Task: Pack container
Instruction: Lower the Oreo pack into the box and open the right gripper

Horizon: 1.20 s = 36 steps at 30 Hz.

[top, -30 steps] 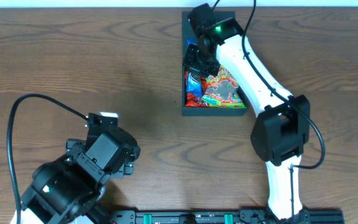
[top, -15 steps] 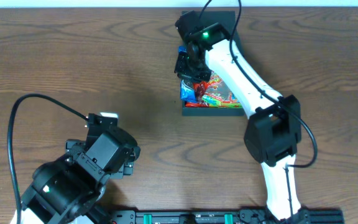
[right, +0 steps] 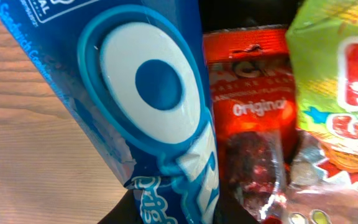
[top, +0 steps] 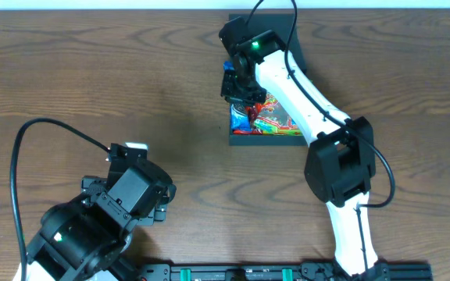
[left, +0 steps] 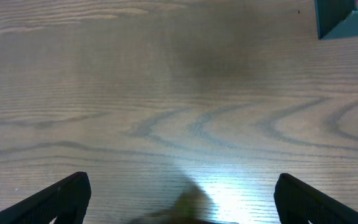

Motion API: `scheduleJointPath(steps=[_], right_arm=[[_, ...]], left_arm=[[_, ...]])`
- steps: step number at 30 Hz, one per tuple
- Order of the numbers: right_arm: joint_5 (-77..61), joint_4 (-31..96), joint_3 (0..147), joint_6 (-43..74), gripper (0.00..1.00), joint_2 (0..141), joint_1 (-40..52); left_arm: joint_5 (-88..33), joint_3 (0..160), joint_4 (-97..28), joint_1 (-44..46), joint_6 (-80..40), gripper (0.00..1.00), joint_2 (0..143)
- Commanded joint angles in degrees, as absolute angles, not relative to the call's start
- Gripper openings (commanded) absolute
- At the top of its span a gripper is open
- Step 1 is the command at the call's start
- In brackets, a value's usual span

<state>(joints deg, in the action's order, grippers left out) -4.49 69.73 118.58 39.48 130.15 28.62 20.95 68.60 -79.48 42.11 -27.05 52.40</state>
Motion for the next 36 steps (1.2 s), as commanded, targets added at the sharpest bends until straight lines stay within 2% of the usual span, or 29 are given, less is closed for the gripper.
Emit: scheduleJointPath(steps=[1,26,27,28,31,36], right_arm=[[-0.23,71.02,118.34,38.52,0.01,132.49,28.16],[2.57,69.52,118.34,40.42,0.02,132.49,29.26],[2.61,69.49,118.34,40.42,0.04,132.49,29.34],[2.59,69.47,118.34,40.42,0.13,132.49,29.36],[2.68,69.43,118.34,40.40,0.29,132.49,29.36],[3.22,69.45,118.34,39.03,0.50,132.49,29.39]], left_arm=[[21.17,68.84,-79.70,42.02,-27.44,0.95,52.42],[21.37,68.84,-79.75,42.02,-27.44,0.95,52.42],[21.37,68.84,-79.75,42.02,-27.44,0.95,52.42],[21.37,68.84,-79.75,42.02,-27.44,0.95,52.42],[21.37,68.84,-79.77,42.02,-27.44,0.95,52.42],[21.37,68.84,-79.94,42.02,-27.42,0.95,52.42]])
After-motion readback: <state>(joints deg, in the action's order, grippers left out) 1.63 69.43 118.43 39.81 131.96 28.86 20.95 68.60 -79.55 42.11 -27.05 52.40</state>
